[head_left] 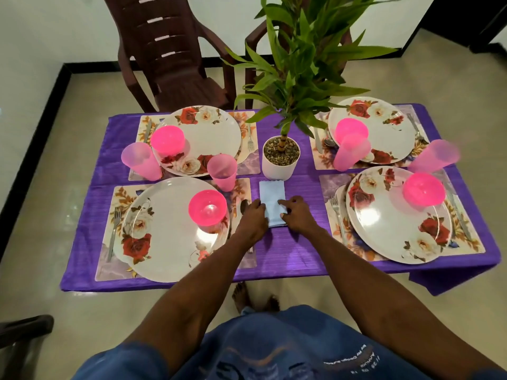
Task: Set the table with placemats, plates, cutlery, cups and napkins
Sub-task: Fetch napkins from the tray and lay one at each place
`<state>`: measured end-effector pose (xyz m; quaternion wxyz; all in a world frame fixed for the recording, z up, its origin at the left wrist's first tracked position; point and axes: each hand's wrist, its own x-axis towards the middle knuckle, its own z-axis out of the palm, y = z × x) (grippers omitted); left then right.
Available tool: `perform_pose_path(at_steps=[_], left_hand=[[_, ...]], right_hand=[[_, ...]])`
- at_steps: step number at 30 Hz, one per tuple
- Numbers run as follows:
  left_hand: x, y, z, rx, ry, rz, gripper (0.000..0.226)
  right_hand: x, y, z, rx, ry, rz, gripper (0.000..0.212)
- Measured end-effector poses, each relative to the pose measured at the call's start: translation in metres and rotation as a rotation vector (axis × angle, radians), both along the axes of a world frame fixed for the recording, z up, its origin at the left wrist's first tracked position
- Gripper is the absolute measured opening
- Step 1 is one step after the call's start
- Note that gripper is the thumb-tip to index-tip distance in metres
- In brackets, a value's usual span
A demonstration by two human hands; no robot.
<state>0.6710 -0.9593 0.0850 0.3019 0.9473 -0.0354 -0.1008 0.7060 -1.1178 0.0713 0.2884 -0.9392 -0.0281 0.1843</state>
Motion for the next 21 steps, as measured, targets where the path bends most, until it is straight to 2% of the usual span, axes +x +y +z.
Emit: perform_pose_path(at_steps=[4,7,11,14,17,21], left_hand=[[-0.013,0.004,0.004,-0.013,-0.073,0.027,0.035],[-0.025,0.008,0.007,-0.024,-0.144,0.057,0.03],[-0.048,0.013,0.011,0.003,-0.183,0.16,0.031],[-0.072,0.024,0.013,0.064,-0.227,0.191,0.025],[-0.098,0.044,0.009,0.097,-0.283,0.308,0.018],[-0.136,0.082,0.008,0.2,-0.306,0.491,0.022]], right_hand=[[-0.012,0.006,0.009,0.036,-0.093,-0.135,0.044],[-0.026,0.015,0.014,-0.005,-0.236,-0.173,0.04],[-0.049,0.034,0.021,-0.062,-0.377,-0.015,0.035],[-0.066,0.059,0.024,-0.036,-0.4,0.075,0.031],[-0.083,0.091,0.023,0.039,-0.477,0.215,0.021],[-0.106,0.14,0.027,0.151,-0.457,0.334,0.025]])
